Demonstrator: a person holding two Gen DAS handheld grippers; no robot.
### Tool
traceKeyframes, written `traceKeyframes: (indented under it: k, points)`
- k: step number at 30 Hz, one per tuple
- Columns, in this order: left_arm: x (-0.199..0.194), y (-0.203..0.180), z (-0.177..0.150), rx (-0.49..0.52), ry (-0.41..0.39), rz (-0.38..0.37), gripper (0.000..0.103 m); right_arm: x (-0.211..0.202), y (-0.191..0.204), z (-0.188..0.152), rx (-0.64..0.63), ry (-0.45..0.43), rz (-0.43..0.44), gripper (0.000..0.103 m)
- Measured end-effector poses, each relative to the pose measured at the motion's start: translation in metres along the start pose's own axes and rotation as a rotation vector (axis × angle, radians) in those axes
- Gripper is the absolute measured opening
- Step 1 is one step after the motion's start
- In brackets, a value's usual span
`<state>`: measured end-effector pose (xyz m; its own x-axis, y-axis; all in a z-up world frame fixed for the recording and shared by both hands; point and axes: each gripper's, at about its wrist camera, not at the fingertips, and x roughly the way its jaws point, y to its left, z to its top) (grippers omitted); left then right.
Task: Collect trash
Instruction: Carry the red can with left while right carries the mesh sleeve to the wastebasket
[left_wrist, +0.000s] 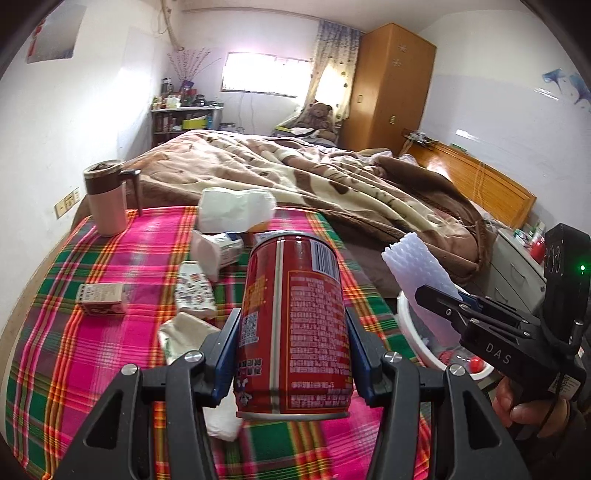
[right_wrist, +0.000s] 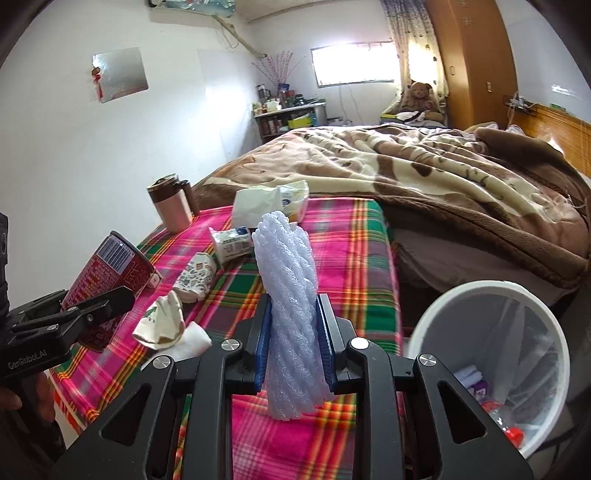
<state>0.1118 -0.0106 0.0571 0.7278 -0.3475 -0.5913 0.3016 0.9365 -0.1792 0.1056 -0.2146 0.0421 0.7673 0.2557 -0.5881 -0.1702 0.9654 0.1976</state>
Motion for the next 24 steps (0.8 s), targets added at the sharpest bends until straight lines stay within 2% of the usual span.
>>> traceKeyframes:
  k: [17, 24]
  points:
    - [0.038, -0.098, 0.005, 0.119, 0.041, -0.159, 0.054, -0.043, -0.069, -0.012, 0.126, -0.047, -0.154, 0.025]
    - [0.06, -0.133, 0.006, 0.154, 0.078, -0.213, 0.054, -0.047, -0.097, -0.021, 0.18, -0.026, -0.227, 0.025]
